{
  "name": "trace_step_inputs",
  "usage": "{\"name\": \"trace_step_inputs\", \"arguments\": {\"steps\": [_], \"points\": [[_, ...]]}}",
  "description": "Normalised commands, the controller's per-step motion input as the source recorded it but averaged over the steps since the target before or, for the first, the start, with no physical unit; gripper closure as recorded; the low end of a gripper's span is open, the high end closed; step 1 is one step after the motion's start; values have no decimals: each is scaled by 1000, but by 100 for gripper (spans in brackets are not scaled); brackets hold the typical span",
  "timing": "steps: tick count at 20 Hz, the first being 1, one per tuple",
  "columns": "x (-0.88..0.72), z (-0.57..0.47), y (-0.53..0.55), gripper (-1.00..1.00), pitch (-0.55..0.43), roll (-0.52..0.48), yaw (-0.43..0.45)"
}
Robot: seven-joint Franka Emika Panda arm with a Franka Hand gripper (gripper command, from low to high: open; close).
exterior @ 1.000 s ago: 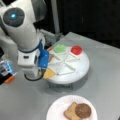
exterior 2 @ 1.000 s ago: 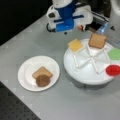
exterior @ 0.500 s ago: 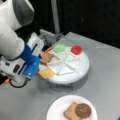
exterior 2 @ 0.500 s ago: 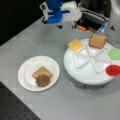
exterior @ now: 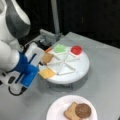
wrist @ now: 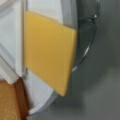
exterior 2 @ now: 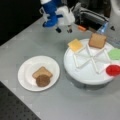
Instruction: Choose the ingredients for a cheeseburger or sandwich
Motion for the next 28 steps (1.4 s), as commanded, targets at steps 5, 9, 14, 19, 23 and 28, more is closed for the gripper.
{"name": "trace_step_inputs", "arguments": {"steps": [5, 9, 14, 19, 23, 28], "points": [[107, -81, -179, -100, -12, 356, 4], [17, -12, -137, -100, 29, 353, 72], [4, -71, -70, -100, -8, 362, 51], [55, -138, -39, -100, -62, 341, 33], [70, -109, -33, -100, -51, 335, 30], [79, -76, -37, -100, -37, 317, 27]]}}
